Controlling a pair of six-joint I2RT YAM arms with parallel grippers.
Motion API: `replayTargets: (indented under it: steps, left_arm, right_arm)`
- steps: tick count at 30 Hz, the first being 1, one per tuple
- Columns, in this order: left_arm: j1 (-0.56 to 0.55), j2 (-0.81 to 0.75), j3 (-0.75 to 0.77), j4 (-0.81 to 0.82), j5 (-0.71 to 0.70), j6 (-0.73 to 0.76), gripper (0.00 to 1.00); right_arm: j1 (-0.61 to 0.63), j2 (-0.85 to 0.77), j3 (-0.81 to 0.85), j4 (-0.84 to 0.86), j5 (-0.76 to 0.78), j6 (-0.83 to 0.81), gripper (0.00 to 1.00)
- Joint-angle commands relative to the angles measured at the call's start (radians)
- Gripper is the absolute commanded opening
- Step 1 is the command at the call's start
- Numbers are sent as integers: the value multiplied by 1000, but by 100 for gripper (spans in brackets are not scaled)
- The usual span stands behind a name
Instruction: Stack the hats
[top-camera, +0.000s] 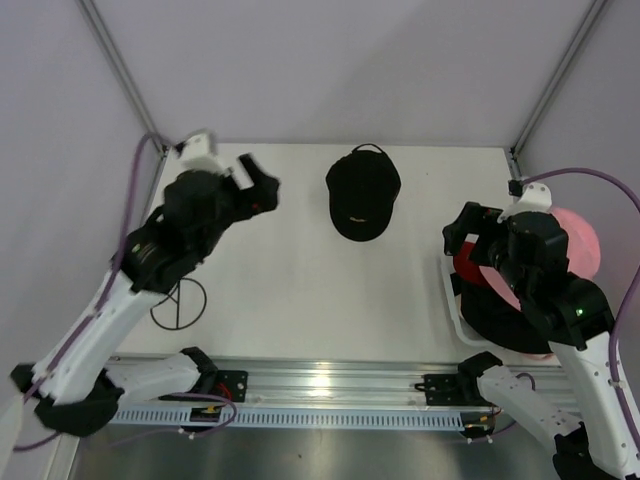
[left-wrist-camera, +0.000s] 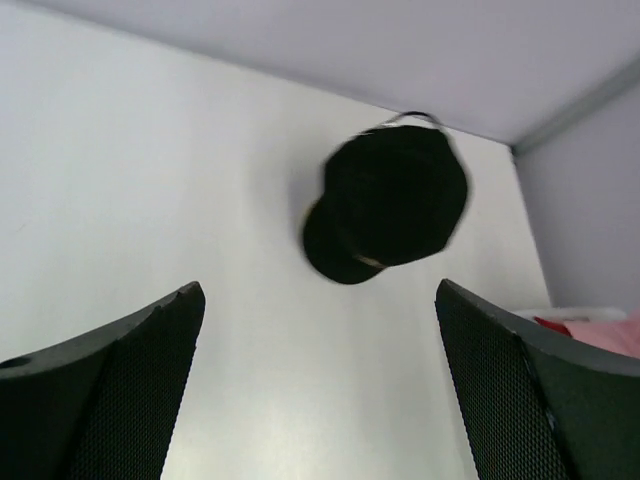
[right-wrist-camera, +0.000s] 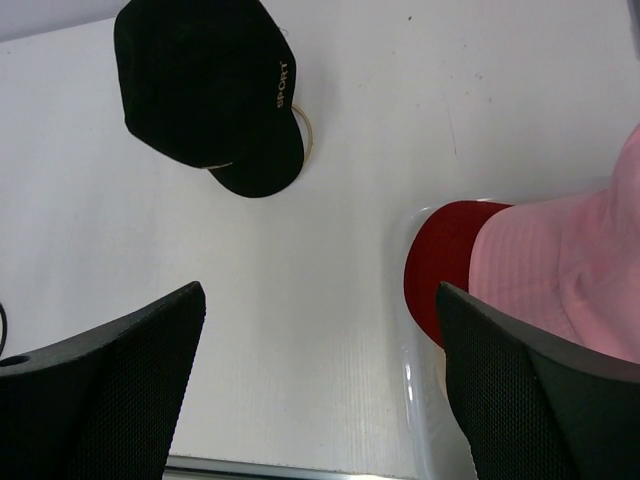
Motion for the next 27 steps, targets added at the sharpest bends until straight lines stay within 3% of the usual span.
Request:
replayTargets:
  steps: [1,5,7,10,12,20,21,24,27]
  left_arm:
    - [44,-219,-193,-232,-274,-232,100]
    - [98,-509,-266,-405,-379,-316,99]
    - [110,-546,-240,-552,-442,-379,100]
    - [132,-551,-200,-847,-538,-624,94]
    - [144,-533,-197,-934,-562,-732,93]
    - [352,-389,-330,-878,-512,-703,95]
    - [375,-376,-344,-879,-521,-707,92]
    - [475,-361,-399,-812,-518,-630,70]
    - [543,-407,-433,-670,-486,-467,69]
  right_arm:
    - [-3,-38,-45,16,-33,10,99]
    - [-3,-49,-70,48,-80,16,99]
    - [-3,-43,-70,58,-91,20,99]
    - [-3,-40,-64,70,-102,34,99]
    - [-3,-44,-70,85,-113,43,99]
    - [-3,-49,-104,95,-130,66,99]
    - [-4,-53,-107,95,-126,71,99]
    - [-4,-72,-119,102,-123,74,99]
    - [-4,-73,-116,99,-126,74,99]
